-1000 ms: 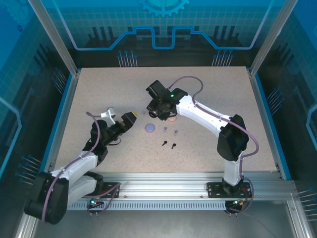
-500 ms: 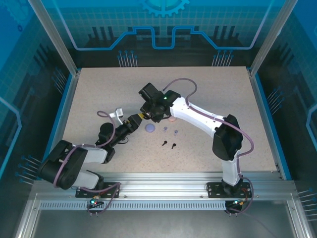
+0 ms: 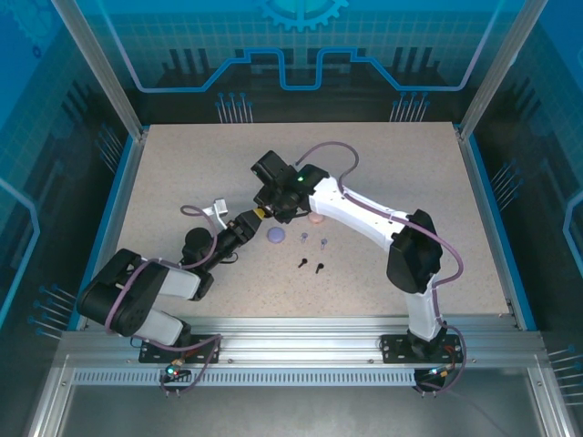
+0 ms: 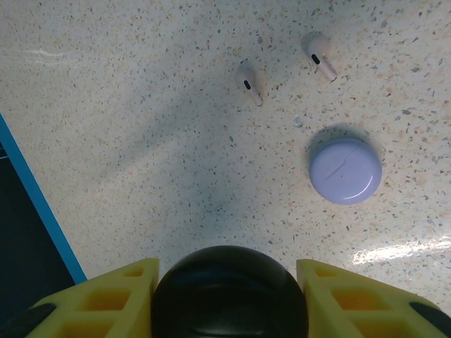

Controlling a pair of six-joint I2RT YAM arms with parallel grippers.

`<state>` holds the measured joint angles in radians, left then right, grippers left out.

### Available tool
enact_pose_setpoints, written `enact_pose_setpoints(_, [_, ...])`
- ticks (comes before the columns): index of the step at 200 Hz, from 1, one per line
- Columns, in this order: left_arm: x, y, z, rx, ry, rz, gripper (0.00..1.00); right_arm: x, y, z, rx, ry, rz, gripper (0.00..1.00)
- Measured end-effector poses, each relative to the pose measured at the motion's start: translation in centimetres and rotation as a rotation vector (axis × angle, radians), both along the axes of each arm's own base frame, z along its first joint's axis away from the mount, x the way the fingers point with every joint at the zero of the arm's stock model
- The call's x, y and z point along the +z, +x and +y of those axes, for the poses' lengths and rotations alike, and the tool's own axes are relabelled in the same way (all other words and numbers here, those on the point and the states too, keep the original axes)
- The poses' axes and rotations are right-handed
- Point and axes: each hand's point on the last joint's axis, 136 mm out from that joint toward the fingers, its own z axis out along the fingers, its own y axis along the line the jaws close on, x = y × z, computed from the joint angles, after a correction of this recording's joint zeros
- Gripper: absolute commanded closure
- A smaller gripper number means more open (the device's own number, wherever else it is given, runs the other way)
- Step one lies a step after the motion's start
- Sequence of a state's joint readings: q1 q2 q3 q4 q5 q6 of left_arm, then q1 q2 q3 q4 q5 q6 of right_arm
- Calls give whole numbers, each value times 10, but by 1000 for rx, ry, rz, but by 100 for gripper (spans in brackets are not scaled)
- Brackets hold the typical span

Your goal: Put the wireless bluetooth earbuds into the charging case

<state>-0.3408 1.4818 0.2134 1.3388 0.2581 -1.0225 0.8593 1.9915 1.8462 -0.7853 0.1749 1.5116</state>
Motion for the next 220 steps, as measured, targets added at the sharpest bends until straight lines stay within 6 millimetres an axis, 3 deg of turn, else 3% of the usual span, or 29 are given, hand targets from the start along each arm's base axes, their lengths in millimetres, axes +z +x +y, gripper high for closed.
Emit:
enact_pose_setpoints(126, [-2,4,-8,-3,3,-3,61,-8,-1,3,5,-13,11,57])
enact_pose_setpoints(220, [3,5,-9,10,3,-24,84,-7,0,4,3,-9,2,54])
